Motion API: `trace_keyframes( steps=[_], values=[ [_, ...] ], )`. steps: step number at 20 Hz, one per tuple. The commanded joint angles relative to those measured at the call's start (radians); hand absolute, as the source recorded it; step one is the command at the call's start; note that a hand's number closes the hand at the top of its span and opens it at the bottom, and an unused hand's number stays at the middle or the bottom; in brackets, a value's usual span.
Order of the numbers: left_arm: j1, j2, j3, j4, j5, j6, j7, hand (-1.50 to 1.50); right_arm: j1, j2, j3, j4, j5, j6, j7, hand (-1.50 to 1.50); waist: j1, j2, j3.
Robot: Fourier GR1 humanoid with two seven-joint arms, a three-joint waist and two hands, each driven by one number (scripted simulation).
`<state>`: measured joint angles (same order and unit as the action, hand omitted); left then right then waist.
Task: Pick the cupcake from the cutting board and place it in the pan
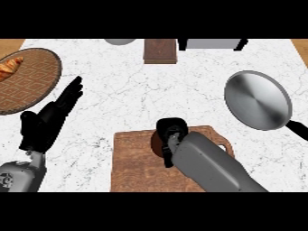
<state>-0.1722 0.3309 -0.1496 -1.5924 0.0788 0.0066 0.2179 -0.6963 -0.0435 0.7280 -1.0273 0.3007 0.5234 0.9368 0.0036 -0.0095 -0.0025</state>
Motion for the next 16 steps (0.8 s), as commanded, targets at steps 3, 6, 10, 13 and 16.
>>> trace_keyframes(
  steps=[3, 6, 10, 13, 16],
  values=[
    [0.005, -0.008, 0.037, 0.035, -0.002, -0.029, -0.050, 0.00, 0.085, 0.041, 0.040, 0.011, 0.029, 0.032, 0.029, 1.50, 0.000, 0.010, 0.002],
    [0.023, -0.033, 0.020, 0.014, -0.042, -0.012, -0.047, 0.00, 0.065, 0.042, 0.047, 0.000, 0.025, 0.010, 0.039, 1.50, 0.005, 0.009, 0.002],
    [0.022, -0.048, 0.013, -0.010, -0.049, -0.014, -0.001, 0.00, 0.036, 0.040, -0.031, -0.067, 0.105, -0.084, 0.105, 1.50, -0.004, 0.007, 0.002],
    [0.015, -0.045, 0.010, 0.011, -0.056, -0.007, -0.028, 0.00, -0.017, 0.043, -0.065, -0.017, 0.221, -0.400, 0.165, 1.50, -0.002, 0.006, 0.003],
    [0.050, -0.027, 0.028, 0.032, -0.040, -0.025, -0.042, 0.00, -0.029, 0.043, -0.107, -0.031, 0.359, -0.599, 0.236, 1.50, -0.020, 0.000, 0.002]
  ],
)
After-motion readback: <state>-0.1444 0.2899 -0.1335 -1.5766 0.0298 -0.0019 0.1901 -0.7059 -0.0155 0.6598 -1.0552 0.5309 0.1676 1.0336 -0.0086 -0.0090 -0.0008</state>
